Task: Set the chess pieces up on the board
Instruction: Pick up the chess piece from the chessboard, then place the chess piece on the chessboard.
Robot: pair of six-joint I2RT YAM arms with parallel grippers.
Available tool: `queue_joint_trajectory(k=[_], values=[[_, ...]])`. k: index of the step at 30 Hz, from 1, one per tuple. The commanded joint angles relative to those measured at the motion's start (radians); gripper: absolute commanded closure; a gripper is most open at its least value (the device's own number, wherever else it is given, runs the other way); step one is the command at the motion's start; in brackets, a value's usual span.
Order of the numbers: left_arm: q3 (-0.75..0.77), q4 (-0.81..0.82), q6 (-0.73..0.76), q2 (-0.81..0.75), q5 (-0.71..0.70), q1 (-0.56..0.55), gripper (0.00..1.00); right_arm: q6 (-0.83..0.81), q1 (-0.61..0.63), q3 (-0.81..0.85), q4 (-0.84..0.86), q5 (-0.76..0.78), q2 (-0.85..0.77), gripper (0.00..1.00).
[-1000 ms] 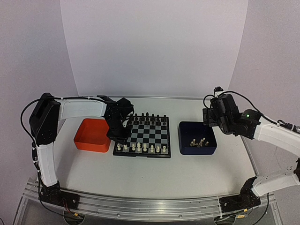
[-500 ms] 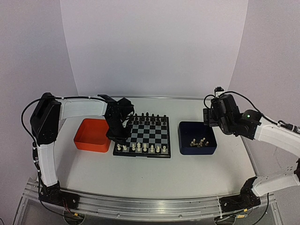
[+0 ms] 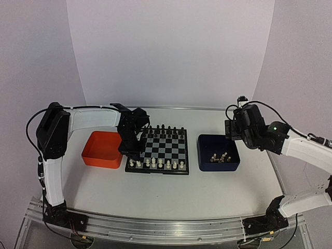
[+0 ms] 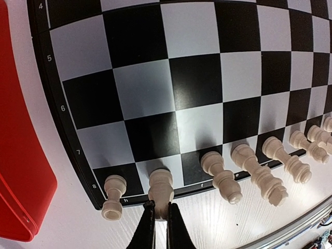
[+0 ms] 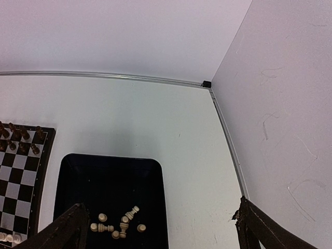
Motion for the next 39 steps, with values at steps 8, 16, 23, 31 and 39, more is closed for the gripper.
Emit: queue_joint_trajectory(k=[8, 16, 23, 31, 39], values=[[0.157, -0.046, 0.139, -0.071, -0.112, -0.008, 1.0, -0.112, -0.004, 0.049, 0.024, -0.244, 0.031, 0.05], [0.028, 0.248, 0.546, -0.325, 0.179, -0.008, 1.0, -0.334, -0.004, 0.13, 0.027, -0.969, 0.093, 0.07], [-0.076, 0.462, 0.839, -0.487, 0.631, -0.024, 1.0, -0.381, -0.003, 0.264, 0.029, -1.431, 0.222, 0.08], [-0.057, 0.477, 0.934, -0.479, 0.721, -0.034, 1.0, -0.329, 0.0, 0.452, 0.042, -1.676, 0.39, 0.14], [-0.051, 0.484, 0.963, -0.477, 0.723, -0.041, 1.0, -0.28, 0.011, 0.51, 0.063, -1.832, 0.448, 0.3]])
